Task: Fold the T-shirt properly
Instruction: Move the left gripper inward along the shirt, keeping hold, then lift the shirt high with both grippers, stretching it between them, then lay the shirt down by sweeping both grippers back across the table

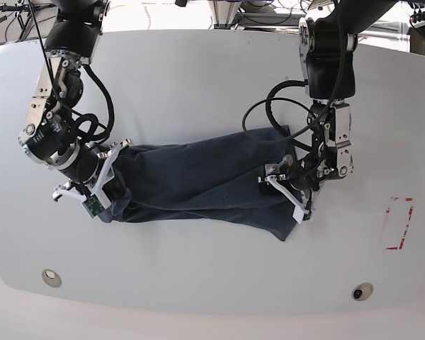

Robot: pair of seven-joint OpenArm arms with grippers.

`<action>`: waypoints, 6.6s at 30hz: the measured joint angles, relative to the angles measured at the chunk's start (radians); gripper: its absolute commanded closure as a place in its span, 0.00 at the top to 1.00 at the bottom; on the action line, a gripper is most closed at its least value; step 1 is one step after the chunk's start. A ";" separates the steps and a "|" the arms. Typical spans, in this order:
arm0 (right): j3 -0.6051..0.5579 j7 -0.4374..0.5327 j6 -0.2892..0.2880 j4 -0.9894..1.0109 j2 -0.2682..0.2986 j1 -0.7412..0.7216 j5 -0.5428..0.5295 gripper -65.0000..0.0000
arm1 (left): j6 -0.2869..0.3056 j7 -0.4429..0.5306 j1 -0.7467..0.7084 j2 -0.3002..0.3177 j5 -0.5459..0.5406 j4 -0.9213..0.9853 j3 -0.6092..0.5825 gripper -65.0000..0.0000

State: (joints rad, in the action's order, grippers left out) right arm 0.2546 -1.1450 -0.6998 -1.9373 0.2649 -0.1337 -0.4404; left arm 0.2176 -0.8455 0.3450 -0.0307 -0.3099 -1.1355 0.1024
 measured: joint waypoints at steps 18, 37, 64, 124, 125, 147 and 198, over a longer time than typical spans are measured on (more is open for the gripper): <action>0.000 0.000 0.000 0.000 -0.001 0.000 -0.004 0.00 | 0.002 -0.002 0.005 -0.034 0.003 0.003 -0.063 0.34; 0.000 0.001 0.000 0.000 -0.002 0.000 -0.001 0.00 | 0.003 -0.015 -0.055 -0.038 0.003 -0.159 -0.066 0.00; 0.142 -0.013 0.000 0.111 0.039 -0.158 0.002 0.00 | 0.241 -0.434 0.179 0.000 0.003 -0.568 0.301 0.00; -0.187 -0.006 -0.003 0.545 0.239 -1.020 -0.027 0.00 | 0.142 -0.418 0.886 0.251 -0.020 -0.502 0.351 0.00; -0.187 -0.006 -0.003 0.545 0.239 -1.018 -0.027 0.00 | 0.142 -0.418 0.886 0.251 -0.019 -0.502 0.351 0.00; -0.259 0.002 -0.003 0.541 0.245 -1.218 -0.017 0.00 | 0.138 -0.357 1.014 0.262 -0.013 -0.408 0.350 0.00; 0.325 -0.064 0.000 -0.031 -0.011 0.295 -0.130 0.00 | 0.138 -0.454 -0.406 0.273 -0.455 -0.784 0.586 0.00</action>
State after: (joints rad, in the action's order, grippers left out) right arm 0.5797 -1.2091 -0.6994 -1.9686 0.2543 0.1616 -0.5705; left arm 0.3561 -1.2991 -0.0608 0.2424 -0.7647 -1.9190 0.6880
